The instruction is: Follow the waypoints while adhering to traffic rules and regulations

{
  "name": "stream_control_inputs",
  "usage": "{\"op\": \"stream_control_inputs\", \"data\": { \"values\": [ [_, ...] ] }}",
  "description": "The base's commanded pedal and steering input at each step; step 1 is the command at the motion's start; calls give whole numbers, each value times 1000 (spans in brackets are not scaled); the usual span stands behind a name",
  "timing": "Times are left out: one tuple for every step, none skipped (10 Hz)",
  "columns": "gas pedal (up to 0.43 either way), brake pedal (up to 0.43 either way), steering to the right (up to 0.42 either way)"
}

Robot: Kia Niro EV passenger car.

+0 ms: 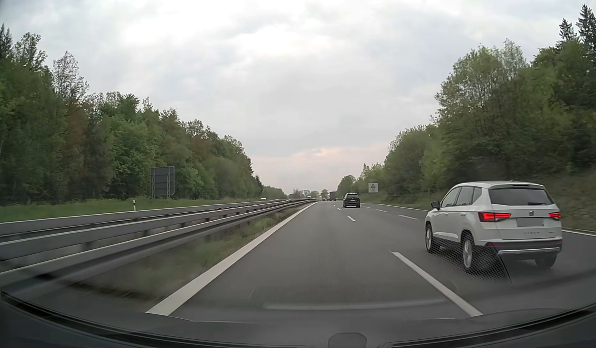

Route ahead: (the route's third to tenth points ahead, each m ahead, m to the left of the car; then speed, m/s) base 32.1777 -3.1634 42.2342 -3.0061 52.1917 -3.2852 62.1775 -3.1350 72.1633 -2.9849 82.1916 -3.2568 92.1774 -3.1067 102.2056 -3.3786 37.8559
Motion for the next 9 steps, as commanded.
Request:
{"op": "stream_control_inputs", "data": {
  "values": [
    [843,0,-1],
    [843,0,0],
    [843,0,0],
    [843,0,-1],
    [843,0,-1],
    [843,0,-1],
    [843,0,0],
    [843,0,0],
    [843,0,0]
  ]
}}
